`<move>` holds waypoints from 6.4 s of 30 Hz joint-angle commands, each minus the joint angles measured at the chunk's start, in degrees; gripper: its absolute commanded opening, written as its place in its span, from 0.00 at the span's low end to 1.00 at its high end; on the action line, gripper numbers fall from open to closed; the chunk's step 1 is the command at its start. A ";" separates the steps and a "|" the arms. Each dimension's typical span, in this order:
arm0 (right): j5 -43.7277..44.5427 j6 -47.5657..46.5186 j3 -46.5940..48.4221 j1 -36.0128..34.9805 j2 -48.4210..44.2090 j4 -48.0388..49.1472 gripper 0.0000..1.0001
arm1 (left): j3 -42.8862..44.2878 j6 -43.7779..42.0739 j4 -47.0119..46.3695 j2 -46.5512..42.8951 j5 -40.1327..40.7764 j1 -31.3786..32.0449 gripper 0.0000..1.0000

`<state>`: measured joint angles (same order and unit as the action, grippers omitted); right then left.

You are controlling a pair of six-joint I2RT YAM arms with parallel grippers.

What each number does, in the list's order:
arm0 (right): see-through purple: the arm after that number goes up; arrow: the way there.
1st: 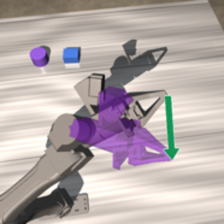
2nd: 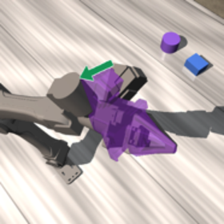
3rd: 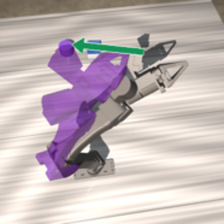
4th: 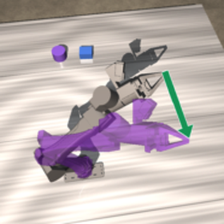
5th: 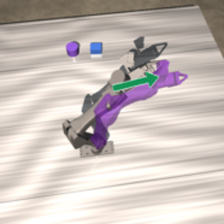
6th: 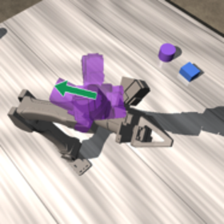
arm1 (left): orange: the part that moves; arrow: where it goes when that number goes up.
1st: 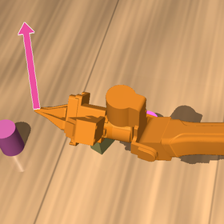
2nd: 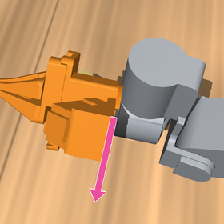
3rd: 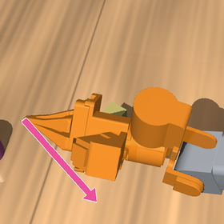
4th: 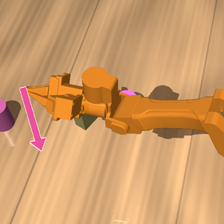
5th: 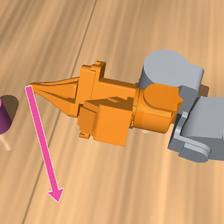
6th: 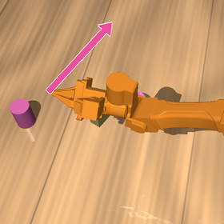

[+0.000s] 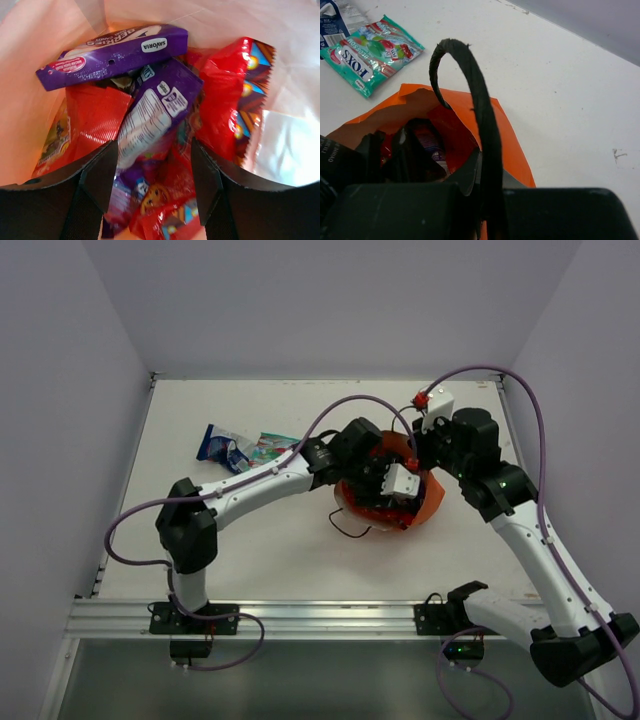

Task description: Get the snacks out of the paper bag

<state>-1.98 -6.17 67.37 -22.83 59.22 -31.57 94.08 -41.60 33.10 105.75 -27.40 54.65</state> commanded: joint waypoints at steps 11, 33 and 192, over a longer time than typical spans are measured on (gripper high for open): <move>1.36 0.02 -0.14 -0.20 -1.56 5.03 0.00 | -1.27 2.76 -11.31 2.79 -3.45 -0.07 0.30; 12.70 1.60 -1.46 -0.11 -1.74 6.70 0.00 | -16.73 19.08 -21.42 -37.80 26.84 -1.74 0.00; 19.30 1.78 -7.08 0.95 -7.63 17.51 0.00 | -22.42 64.62 -5.43 -44.66 58.70 -0.41 0.00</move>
<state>15.73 -5.43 59.42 -22.22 54.19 -21.80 75.88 23.35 19.29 62.41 29.89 56.99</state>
